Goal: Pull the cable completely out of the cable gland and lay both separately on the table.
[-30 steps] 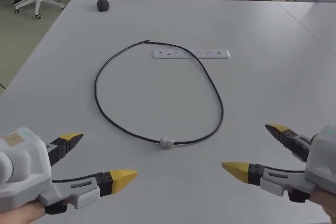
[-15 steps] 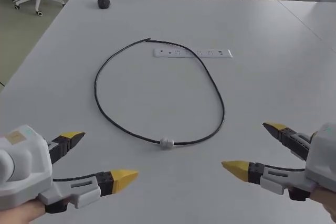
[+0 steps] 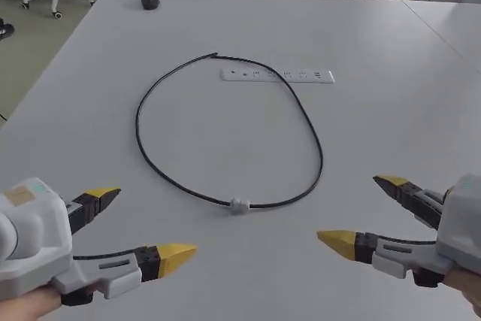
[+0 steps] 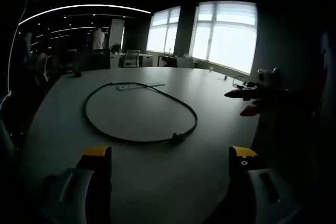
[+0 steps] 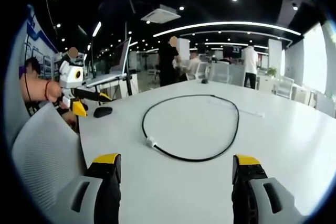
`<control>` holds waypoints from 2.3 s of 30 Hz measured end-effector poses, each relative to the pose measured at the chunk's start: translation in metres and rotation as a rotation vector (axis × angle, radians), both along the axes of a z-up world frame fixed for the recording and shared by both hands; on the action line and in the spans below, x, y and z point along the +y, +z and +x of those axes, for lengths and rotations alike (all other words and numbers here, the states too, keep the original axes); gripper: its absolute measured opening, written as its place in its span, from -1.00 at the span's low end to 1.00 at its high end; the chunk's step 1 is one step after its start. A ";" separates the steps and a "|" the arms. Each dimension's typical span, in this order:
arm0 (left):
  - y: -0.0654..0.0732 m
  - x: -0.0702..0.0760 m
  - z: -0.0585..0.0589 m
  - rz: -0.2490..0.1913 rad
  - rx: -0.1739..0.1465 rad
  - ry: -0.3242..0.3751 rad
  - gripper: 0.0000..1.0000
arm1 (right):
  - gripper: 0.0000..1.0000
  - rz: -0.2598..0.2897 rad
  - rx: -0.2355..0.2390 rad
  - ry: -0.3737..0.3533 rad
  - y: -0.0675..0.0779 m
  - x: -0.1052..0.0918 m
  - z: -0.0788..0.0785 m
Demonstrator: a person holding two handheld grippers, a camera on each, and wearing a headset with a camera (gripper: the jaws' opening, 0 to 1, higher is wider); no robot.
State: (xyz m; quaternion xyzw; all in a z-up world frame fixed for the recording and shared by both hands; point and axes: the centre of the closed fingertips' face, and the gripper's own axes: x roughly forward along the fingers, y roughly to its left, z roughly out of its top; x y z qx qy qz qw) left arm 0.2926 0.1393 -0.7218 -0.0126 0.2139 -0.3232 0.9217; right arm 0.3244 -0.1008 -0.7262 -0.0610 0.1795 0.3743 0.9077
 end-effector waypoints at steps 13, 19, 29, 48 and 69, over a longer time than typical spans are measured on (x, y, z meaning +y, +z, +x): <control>0.001 -0.003 -0.001 0.005 0.004 -0.011 0.85 | 0.50 -0.090 0.029 0.125 -0.009 0.009 -0.012; 0.001 -0.004 -0.004 0.006 0.002 -0.013 0.84 | 0.18 -0.142 0.029 0.236 -0.005 0.032 -0.008; -0.001 -0.005 -0.007 0.008 0.002 -0.019 0.83 | 0.09 -0.228 0.050 0.355 -0.017 0.057 0.007; -0.003 0.000 -0.004 0.016 -0.007 -0.031 0.83 | -0.41 -0.377 0.161 0.551 -0.069 0.117 0.030; -0.001 0.003 0.002 0.013 -0.024 -0.044 0.83 | -0.67 -0.424 0.250 0.589 -0.094 0.133 0.037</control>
